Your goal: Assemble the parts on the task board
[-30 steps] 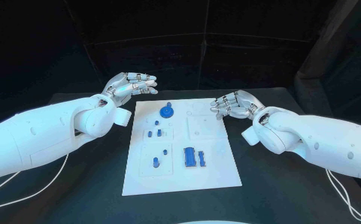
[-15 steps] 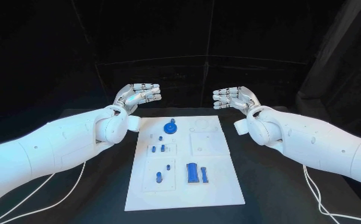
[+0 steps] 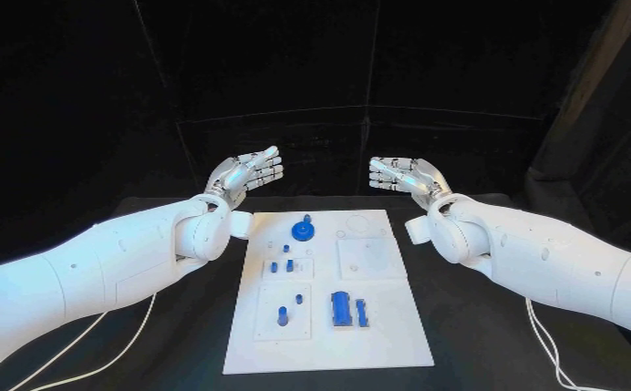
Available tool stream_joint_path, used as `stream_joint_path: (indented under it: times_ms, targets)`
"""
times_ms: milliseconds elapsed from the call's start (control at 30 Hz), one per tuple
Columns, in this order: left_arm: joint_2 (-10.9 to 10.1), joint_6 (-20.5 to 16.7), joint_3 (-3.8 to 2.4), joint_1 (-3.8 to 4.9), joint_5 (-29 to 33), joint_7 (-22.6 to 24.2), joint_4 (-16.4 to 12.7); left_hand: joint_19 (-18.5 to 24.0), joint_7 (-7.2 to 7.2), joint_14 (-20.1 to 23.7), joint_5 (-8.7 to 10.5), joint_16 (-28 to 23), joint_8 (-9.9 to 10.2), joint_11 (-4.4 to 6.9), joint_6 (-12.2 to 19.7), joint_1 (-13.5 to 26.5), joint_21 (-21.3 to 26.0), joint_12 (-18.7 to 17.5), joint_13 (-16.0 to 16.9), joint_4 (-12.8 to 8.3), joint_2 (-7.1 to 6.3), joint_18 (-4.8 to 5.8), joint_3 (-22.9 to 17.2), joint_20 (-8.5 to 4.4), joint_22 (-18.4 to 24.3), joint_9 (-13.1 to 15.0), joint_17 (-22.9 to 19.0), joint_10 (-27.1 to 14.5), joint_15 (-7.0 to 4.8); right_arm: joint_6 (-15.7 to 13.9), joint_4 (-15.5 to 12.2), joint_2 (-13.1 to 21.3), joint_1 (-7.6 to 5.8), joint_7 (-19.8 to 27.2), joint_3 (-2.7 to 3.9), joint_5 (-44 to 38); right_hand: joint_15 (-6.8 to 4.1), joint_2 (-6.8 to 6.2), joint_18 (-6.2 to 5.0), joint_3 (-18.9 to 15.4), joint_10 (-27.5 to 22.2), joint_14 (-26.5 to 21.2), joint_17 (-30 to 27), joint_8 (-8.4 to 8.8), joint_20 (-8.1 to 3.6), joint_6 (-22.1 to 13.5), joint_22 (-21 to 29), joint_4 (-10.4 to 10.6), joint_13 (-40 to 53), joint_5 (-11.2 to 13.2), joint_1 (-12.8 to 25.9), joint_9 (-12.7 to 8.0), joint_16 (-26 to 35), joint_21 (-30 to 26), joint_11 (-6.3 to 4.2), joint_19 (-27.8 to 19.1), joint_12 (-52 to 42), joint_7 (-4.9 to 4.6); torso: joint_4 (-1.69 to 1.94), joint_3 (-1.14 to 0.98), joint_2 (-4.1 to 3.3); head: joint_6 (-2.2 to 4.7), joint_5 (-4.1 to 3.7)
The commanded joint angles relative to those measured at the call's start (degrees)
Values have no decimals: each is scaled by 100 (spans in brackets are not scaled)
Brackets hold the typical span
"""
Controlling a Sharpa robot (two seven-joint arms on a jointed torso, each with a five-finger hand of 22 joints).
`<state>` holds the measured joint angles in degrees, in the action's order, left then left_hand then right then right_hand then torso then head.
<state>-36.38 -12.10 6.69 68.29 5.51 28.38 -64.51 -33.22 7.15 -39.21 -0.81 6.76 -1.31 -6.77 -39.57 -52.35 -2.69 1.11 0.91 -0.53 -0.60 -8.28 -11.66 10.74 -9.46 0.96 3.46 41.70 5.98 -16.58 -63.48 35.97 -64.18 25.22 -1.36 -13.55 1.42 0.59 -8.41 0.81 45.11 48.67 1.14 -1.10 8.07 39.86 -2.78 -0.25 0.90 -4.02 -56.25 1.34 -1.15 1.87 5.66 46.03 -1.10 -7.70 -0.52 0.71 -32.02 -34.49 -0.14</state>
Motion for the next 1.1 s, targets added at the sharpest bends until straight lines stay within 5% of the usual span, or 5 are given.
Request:
stream_joint_path:
  times_ms: [33,233,267,400,1100]
  targets:
    - [-79,-546,-64,-64,-107,47,-263,1060,-228,1251,81,-215,131,215,1261,1669,269,-111,-91,53,60,273,372,-342,301,-96,-346,-1330,-190,-534,-318,84,30,109,23,271,-142,-59,281,-81,-1452,-1567,-114,110,-260,-1283,278,25,-90,402,1810,-134,115,-187,-566,-1481,110,248,52,-71,84,11,14]
    - [-374,-1586,-301,-357,-281,84,-1156,1561,-715,1843,81,-676,131,677,1858,2461,269,-111,-91,53,60,332,547,-505,444,-96,-346,-1960,-598,-1521,-1354,434,195,264,73,753,-142,-59,378,-81,-2098,-2267,-114,110,-375,-1858,278,25,-90,402,2618,-134,115,-187,-566,-2143,110,361,52,-71,84,11,14]
    - [-425,-1767,-342,-408,-311,91,-1311,1635,-715,1930,81,-676,131,677,1945,2577,269,-111,-91,53,60,364,573,-528,465,-96,-346,-2051,-598,-1679,-1520,490,221,289,81,830,-142,-59,378,-81,-2199,-2374,-114,110,-393,-1945,278,25,-90,402,2741,-134,115,-187,-566,-2244,110,770,52,-71,84,11,14]
    - [-605,-2403,-487,-588,-417,113,-1858,1868,-715,2205,81,-676,131,677,2224,2943,269,-111,-91,53,60,396,653,-604,531,-96,-346,-2343,-598,-2207,-2074,678,310,371,108,1088,-142,-59,841,-81,-2529,-2725,-114,110,-807,-2229,278,25,-90,402,3147,-134,115,-187,-566,-2575,110,770,52,-71,84,11,14]
    - [-832,-3202,-669,-813,-551,142,-2544,2720,-715,3215,81,-676,131,677,3244,4292,269,-111,-91,53,60,828,1166,-1074,946,-96,-346,-3420,-598,-2753,-2647,872,402,457,136,1355,-142,-59,841,-81,-3691,-3982,-114,110,-807,-3262,278,25,-90,402,4595,-134,115,-187,-566,-3764,110,770,52,-71,84,11,14]
